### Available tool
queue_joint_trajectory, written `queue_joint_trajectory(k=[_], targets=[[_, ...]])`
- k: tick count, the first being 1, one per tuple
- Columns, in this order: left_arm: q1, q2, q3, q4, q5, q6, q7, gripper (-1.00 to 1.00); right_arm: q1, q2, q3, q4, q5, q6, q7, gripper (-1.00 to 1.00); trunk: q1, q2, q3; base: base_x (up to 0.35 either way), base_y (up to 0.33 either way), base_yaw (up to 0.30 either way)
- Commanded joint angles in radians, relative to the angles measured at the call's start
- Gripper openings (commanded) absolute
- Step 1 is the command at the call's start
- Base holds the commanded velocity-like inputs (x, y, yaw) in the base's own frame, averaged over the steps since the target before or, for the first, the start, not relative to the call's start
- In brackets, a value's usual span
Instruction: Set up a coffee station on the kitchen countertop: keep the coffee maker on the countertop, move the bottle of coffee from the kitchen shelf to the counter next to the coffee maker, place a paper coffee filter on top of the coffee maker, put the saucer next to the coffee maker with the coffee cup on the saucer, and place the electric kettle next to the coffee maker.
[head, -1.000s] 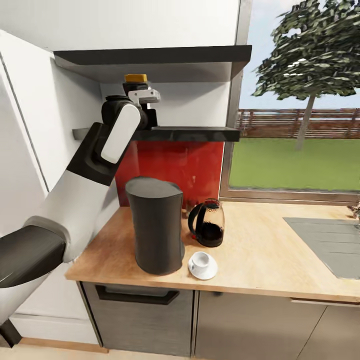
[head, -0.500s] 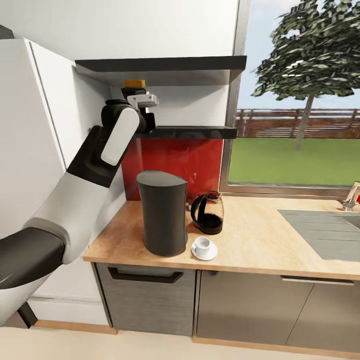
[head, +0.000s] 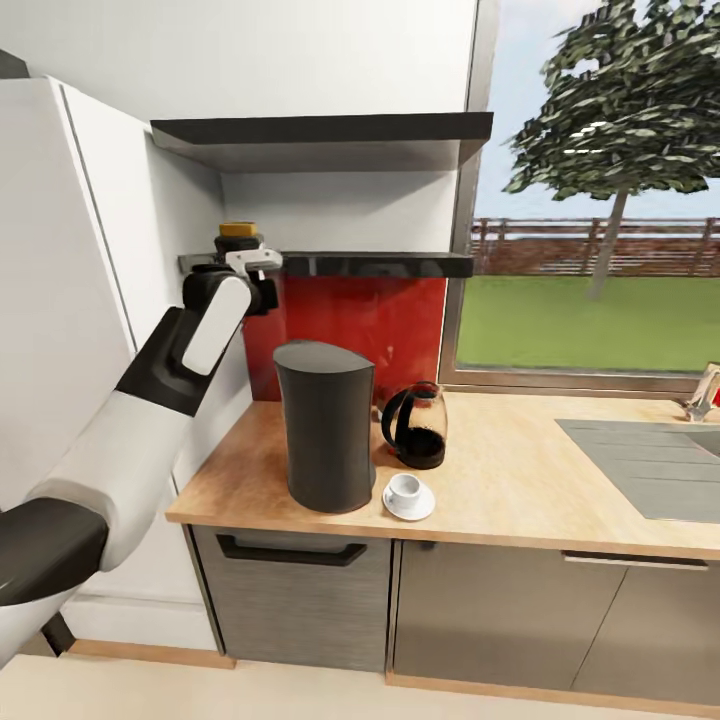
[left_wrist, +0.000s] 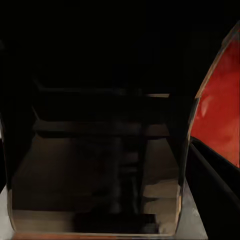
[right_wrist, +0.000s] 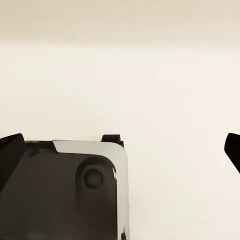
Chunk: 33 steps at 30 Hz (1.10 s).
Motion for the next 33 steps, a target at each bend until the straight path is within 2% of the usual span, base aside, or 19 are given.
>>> queue_joint_trajectory(k=[1,9,13,18,29,33], targets=[[0.000,0.001,0.007,-0.011,0.014,0.000,0.009,-1.00,0.000,0.000,-0.009,-0.001,0.008,-0.003,0.005,1.00,0.000,-0.001,-0.001,-0.074,0.000,0.000],[0.018,0.000,0.007,-0.014,0.019,0.000,0.003,-1.00,0.000,0.000,0.001,-0.001,0.008,-0.003,0.005,1.00,0.000,-0.001,-0.001,-0.191,0.000,0.000],[0.024,0.000,0.006,-0.013,0.020,0.000,0.003,-1.00,0.000,0.000,0.003,-0.001,0.008,-0.003,0.005,1.00,0.000,-0.001,-0.001,-0.025,0.000,0.000],[0.060,0.001,0.006,-0.007,0.021,-0.006,0.002,-1.00,0.000,0.000,0.002,-0.001,0.008,-0.003,0.005,1.00,0.000,-0.001,-0.001,-0.002,0.000,0.000],[0.080,-0.004,0.005,-0.001,0.016,-0.025,0.002,-1.00,0.000,0.001,0.002,-0.001,0.008,-0.009,0.005,1.00,0.000,-0.001,-0.001,0.000,0.000,0.000],[0.081,0.000,0.005,0.003,0.017,-0.025,0.002,-1.00,0.000,0.000,0.002,-0.001,0.008,-0.025,0.005,1.00,0.016,-0.029,-0.013,0.000,0.000,0.000]])
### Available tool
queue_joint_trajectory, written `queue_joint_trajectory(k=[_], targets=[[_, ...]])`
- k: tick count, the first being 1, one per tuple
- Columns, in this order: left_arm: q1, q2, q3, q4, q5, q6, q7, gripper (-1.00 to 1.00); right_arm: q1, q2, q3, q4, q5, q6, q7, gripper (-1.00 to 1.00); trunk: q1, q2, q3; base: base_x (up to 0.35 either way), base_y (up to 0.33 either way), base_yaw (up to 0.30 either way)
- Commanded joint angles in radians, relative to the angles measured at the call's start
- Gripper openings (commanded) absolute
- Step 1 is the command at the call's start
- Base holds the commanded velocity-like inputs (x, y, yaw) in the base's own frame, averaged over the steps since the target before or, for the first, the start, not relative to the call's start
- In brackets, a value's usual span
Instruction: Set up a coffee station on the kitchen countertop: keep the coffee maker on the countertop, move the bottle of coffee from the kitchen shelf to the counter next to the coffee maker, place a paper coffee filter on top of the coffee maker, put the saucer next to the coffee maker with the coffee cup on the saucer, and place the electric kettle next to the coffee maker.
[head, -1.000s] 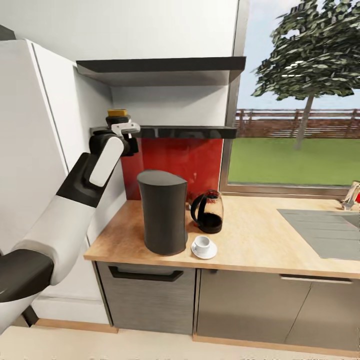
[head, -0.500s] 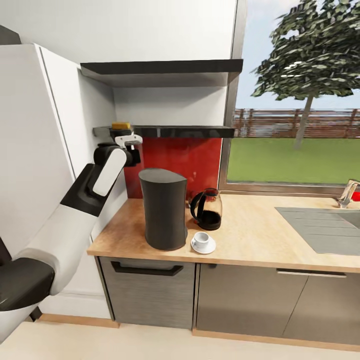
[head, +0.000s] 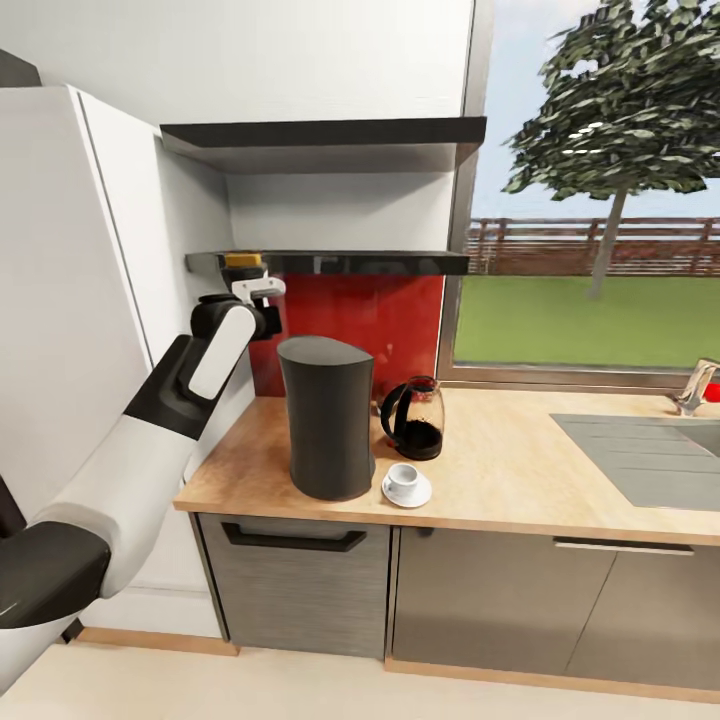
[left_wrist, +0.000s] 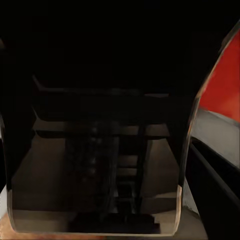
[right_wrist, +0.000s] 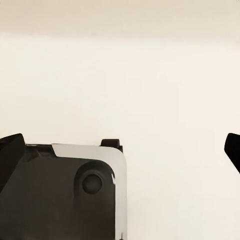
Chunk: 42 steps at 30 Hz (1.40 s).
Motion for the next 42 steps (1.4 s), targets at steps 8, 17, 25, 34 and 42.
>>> queue_joint_trajectory(k=[8,17,25,34,42], targets=[[0.001,0.004,-0.003,0.091,0.005,-0.073,0.010,-1.00,0.000,-0.003,-0.009,-0.002,0.008,-0.004,0.005,1.00,0.031,-0.057,-0.026,0.000,0.000,0.000],[0.006,0.040,-0.002,0.100,0.008,-0.081,0.010,-1.00,0.000,-0.002,-0.009,-0.002,0.008,-0.004,0.005,1.00,0.066,-0.120,-0.054,0.000,0.000,0.000],[0.027,0.056,-0.003,0.129,0.010,-0.083,0.010,-1.00,0.000,-0.001,-0.008,-0.002,0.008,-0.004,0.005,1.00,0.096,-0.176,-0.079,0.000,0.000,0.000],[0.057,0.056,-0.077,0.135,0.006,-0.167,0.010,-1.00,0.000,-0.002,0.037,-0.002,0.008,-0.004,0.005,1.00,0.131,-0.239,-0.107,0.000,0.000,0.000],[0.080,0.055,-0.123,0.135,0.006,-0.224,0.009,-1.00,0.000,0.000,0.037,-0.002,0.008,-0.004,0.005,1.00,0.161,-0.295,-0.132,0.000,0.000,0.000]])
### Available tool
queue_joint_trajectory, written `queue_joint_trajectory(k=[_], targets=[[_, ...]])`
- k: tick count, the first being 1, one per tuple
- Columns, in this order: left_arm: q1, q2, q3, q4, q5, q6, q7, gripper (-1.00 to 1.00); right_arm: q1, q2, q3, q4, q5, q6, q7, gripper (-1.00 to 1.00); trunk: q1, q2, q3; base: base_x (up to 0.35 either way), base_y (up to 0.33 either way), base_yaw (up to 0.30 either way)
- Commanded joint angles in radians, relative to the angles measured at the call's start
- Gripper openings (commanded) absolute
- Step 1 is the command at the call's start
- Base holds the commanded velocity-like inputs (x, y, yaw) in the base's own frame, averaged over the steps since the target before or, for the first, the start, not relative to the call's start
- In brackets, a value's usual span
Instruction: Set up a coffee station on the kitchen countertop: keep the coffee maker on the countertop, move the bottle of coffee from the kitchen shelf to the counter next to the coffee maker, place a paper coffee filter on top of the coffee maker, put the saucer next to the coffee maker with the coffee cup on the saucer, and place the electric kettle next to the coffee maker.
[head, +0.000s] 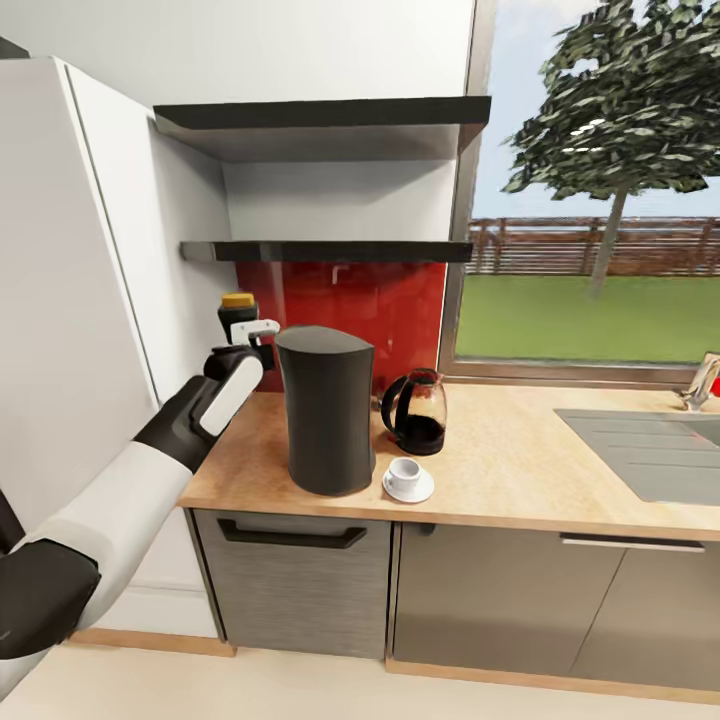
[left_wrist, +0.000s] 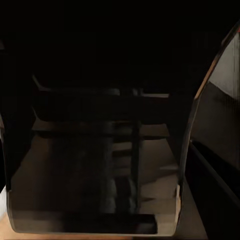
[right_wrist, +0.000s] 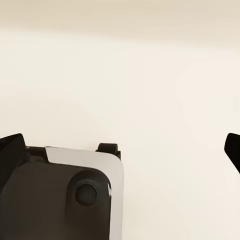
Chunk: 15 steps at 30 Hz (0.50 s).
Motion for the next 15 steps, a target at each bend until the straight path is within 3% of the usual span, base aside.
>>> queue_joint_trajectory(k=[1,9,15], targets=[[0.000,0.002,-0.012,-0.001,0.003,0.002,0.010,-1.00,-0.001,0.000,-0.009,-0.001,0.008,-0.003,0.005,1.00,0.004,-0.009,-0.005,0.000,0.000,0.000],[0.006,0.006,-0.020,0.004,0.003,0.000,0.010,-1.00,-0.001,0.001,-0.007,-0.001,0.008,-0.003,0.005,1.00,0.035,-0.065,-0.030,0.000,0.000,0.000],[0.015,0.026,-0.020,0.020,0.003,-0.001,0.010,-1.00,-0.001,0.002,-0.007,-0.001,0.008,-0.003,0.005,1.00,0.058,-0.107,-0.049,0.000,0.000,0.000]])
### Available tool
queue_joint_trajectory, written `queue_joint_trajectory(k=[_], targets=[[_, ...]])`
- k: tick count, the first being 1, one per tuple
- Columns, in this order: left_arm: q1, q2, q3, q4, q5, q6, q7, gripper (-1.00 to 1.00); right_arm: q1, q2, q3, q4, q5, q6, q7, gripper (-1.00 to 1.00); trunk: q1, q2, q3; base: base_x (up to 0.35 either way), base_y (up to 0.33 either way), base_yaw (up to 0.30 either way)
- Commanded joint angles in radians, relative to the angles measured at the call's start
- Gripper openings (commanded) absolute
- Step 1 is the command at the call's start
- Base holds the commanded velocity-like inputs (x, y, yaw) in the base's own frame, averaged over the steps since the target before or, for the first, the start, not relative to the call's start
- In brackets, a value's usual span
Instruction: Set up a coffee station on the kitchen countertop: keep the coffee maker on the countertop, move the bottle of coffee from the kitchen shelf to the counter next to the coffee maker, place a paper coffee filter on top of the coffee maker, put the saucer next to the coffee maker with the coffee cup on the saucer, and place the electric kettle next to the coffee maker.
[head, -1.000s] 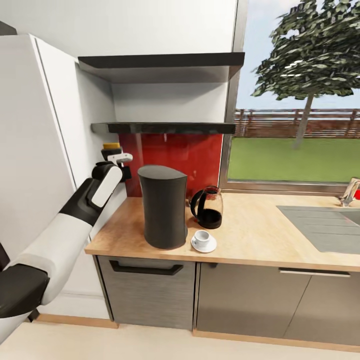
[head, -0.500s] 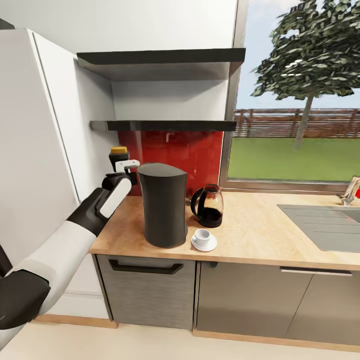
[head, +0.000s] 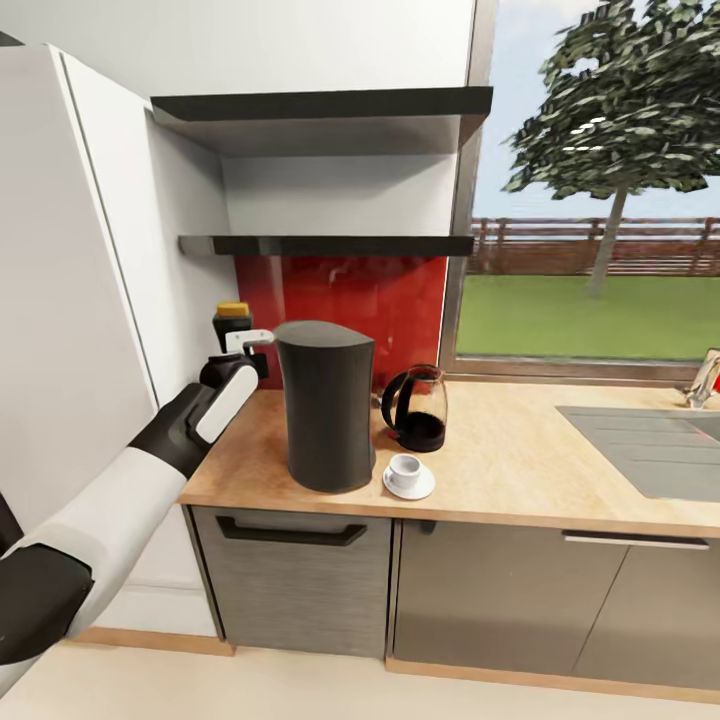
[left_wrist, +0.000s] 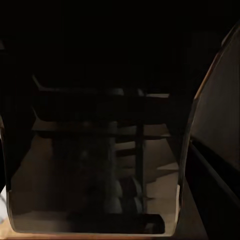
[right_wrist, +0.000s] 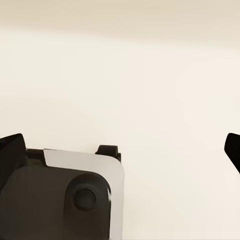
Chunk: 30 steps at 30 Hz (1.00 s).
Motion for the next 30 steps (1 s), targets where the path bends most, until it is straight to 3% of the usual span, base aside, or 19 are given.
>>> queue_joint_trajectory(k=[1,6,11,30], targets=[[0.000,0.002,-0.005,-0.001,0.008,0.001,0.010,-1.00,-0.001,0.000,-0.009,-0.001,0.008,-0.003,0.005,1.00,0.004,-0.009,-0.005,0.000,0.000,0.000],[0.009,0.004,-0.005,0.002,0.008,-0.005,0.010,-1.00,-0.001,0.000,-0.009,-0.001,0.008,-0.003,0.005,1.00,0.023,-0.044,-0.020,0.000,0.000,0.000],[0.020,0.004,-0.006,0.004,0.009,-0.055,0.008,-1.00,-0.001,0.000,-0.009,-0.001,0.008,-0.003,0.005,1.00,0.042,-0.079,-0.036,0.000,0.000,0.000],[0.045,0.003,-0.006,0.031,0.009,-0.070,0.008,-1.00,-0.001,0.000,-0.009,-0.001,0.008,-0.003,0.005,1.00,0.115,-0.212,-0.096,0.000,0.000,0.000]])
